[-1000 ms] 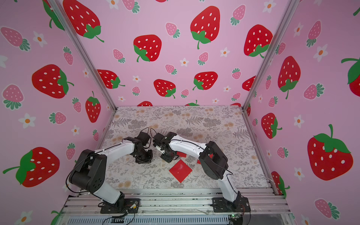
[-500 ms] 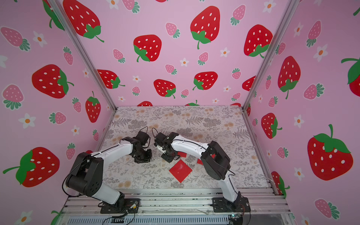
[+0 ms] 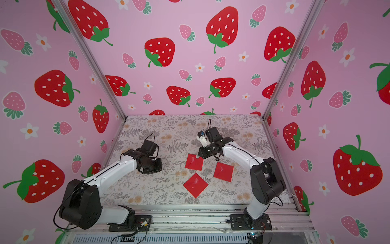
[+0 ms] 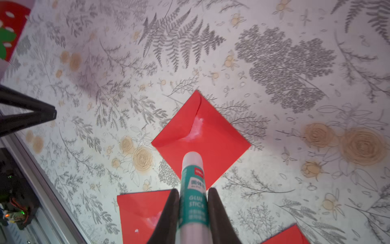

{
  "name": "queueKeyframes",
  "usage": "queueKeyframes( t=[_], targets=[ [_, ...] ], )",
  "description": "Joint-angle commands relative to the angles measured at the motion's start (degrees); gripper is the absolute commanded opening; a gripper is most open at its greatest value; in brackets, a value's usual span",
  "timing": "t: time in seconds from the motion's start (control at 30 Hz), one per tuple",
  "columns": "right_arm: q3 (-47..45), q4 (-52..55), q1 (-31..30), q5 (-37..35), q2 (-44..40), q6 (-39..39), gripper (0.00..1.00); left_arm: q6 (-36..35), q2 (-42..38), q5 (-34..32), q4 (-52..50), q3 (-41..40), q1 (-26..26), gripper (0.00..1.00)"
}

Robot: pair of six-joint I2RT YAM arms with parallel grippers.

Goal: Seal the envelope with a glue stick
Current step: Place the glue stick at the center of the board.

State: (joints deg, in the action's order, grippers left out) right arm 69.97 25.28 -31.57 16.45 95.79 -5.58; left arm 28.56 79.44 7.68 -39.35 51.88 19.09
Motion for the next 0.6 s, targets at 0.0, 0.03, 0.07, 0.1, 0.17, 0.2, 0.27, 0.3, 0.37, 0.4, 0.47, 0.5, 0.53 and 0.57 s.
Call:
queueKeyframes(
  t=[0.0, 0.03, 0.07, 0.1, 0.17, 0.2, 0.27, 0.3, 0.37, 0.4, 0.47, 0.5, 0.53, 0.57],
  targets=[
    [-2.77, -8.88, 5.03, 8.04, 1.64, -3.26, 0.00, 0.36, -1.42, -0.21, -0.10, -0.58, -0.29, 0.17],
    [-2.90, -9.60, 6.46, 9.75, 2.52, -3.68, 0.00, 0.37, -1.64, -0.19, -0.03, -0.65, -0.33, 0.17],
    [-3.11, -10.81, 8.01, 11.66, 3.53, -4.20, 0.00, 0.32, -1.94, -0.21, -0.09, -0.78, -0.37, 0.17],
    [-3.77, -12.65, 9.37, 13.45, 4.30, -4.95, 0.00, 0.28, -2.14, -0.21, -0.10, -0.86, -0.27, 0.17],
    [-5.33, -15.77, 11.32, 15.70, 5.25, -6.32, 0.02, 0.36, -2.70, -0.16, -0.35, -1.02, -0.29, 0.17],
    [-6.07, -16.73, 11.99, 16.11, 5.66, -6.53, 0.04, 0.35, -2.87, -0.20, -0.49, -1.11, -0.28, 0.17],
    [-6.88, -17.82, 13.45, 17.12, 6.89, -6.54, 0.05, 0.53, -3.48, -0.34, -0.70, -1.38, -0.31, 0.17],
    [-7.27, -18.27, 13.93, 17.59, 7.43, -6.67, 0.06, 0.62, -3.71, -0.44, -0.72, -1.53, -0.30, 0.17],
    [-8.63, -20.35, 15.05, 18.98, 8.31, -7.37, 0.08, 0.80, -4.02, -0.40, -0.69, -1.71, -0.34, 0.17],
    [-9.18, -21.14, 15.41, 19.26, 8.51, -7.68, 0.08, 0.79, -4.07, -0.43, -0.68, -1.70, -0.37, 0.17],
    [-10.06, -22.39, 16.05, 20.21, 9.13, -8.06, 0.10, 0.80, -3.88, -0.58, -0.79, -1.65, -0.24, 0.17],
    [-10.33, -22.70, 16.25, 20.37, 9.45, -8.04, 0.11, 0.79, -3.77, -0.70, -0.79, -1.60, -0.35, 0.17],
    [-10.59, -22.88, 16.43, 20.42, 9.74, -8.04, 0.13, 0.76, -3.68, -0.89, -0.89, -1.45, -0.36, 0.17],
    [-10.86, -22.90, 16.67, 20.34, 10.00, -8.04, 0.15, 0.71, -3.63, -0.90, -0.86, -1.31, -0.28, 0.17]
  ],
)
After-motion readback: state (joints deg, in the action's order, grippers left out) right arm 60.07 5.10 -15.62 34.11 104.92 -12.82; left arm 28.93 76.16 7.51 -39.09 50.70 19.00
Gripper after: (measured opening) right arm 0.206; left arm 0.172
